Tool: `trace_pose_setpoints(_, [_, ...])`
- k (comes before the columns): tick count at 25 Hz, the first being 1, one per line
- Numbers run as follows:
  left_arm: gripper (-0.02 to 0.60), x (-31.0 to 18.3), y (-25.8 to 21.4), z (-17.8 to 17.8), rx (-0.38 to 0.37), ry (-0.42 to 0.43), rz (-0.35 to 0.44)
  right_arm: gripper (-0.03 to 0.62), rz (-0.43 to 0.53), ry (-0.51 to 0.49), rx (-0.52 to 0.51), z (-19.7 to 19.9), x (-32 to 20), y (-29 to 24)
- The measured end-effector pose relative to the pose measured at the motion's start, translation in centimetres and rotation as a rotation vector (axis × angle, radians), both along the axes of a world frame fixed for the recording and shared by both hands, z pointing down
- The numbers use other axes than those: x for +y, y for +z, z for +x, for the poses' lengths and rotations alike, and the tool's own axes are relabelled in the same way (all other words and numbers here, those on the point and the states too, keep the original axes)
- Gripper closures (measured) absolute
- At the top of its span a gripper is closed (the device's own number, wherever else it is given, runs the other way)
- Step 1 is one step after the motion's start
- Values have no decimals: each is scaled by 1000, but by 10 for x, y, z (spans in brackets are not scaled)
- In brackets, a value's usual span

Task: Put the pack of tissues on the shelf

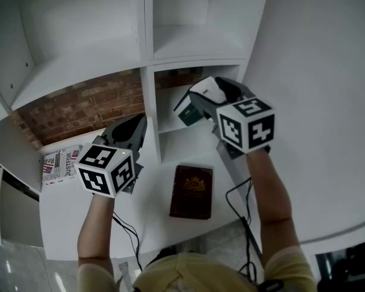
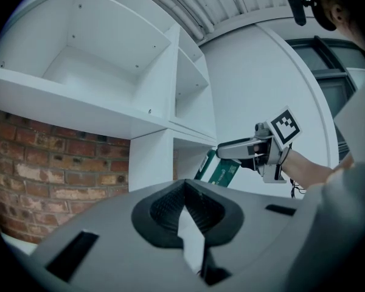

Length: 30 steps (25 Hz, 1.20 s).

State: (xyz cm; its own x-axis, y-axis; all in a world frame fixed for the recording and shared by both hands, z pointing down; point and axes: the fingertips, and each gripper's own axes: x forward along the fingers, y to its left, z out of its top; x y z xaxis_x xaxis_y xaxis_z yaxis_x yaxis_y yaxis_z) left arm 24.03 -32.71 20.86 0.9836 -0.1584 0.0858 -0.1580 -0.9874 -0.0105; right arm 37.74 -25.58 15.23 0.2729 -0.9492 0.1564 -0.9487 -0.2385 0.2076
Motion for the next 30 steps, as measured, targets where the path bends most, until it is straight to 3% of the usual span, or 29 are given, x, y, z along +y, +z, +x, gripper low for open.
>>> trace_pose_setpoints(16, [578, -35, 22, -9, -15, -58, -45, 269, 40, 37, 13, 18, -44, 25])
trace_pose_setpoints(30, [578, -21, 35, -1, -30, -35, -67, 269, 134, 95, 29, 15, -22, 42])
